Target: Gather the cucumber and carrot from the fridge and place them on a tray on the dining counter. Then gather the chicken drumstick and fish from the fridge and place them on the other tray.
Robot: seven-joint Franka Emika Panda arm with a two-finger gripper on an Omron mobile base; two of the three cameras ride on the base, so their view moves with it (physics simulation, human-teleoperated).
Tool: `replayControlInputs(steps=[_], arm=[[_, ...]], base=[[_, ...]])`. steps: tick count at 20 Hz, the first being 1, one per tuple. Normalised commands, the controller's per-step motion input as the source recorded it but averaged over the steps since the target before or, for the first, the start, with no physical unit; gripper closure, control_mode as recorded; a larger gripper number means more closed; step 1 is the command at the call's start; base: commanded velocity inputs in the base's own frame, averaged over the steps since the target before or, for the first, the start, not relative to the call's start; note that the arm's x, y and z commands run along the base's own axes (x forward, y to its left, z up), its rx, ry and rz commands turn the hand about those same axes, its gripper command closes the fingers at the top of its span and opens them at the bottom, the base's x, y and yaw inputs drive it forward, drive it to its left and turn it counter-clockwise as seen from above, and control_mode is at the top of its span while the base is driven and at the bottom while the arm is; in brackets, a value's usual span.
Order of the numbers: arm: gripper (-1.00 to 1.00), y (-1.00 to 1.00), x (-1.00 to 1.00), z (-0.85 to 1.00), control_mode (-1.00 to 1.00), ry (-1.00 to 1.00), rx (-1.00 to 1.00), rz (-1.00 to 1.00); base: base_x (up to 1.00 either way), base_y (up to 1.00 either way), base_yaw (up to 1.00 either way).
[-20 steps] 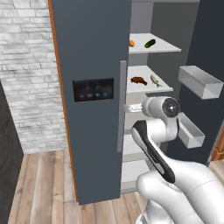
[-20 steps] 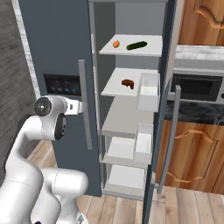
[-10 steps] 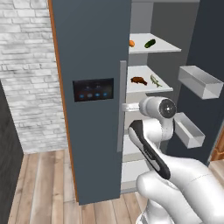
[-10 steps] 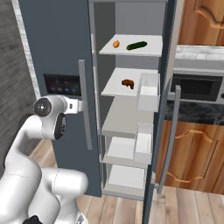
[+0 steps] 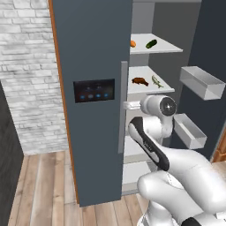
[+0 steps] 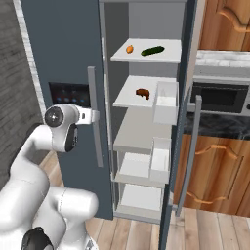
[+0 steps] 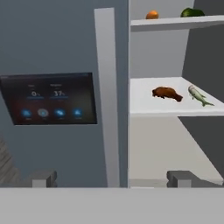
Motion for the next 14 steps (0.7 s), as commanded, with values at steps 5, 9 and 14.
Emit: replayControlInputs(steps=[5,9,14], arm=[[-1.00,0.00,0.50,0.00,-1.00,0.00,0.00,0.00],[-1.00,0.01,0.66,0.00,-1.00,0.00,0.00,0.00],[-1.00,0.04,0.67,0.00,-1.00,0.00,0.00,-0.02]], base=[[0.00,0.00,0.00],[0.00,0.00,0.00],[0.00,0.00,0.00]])
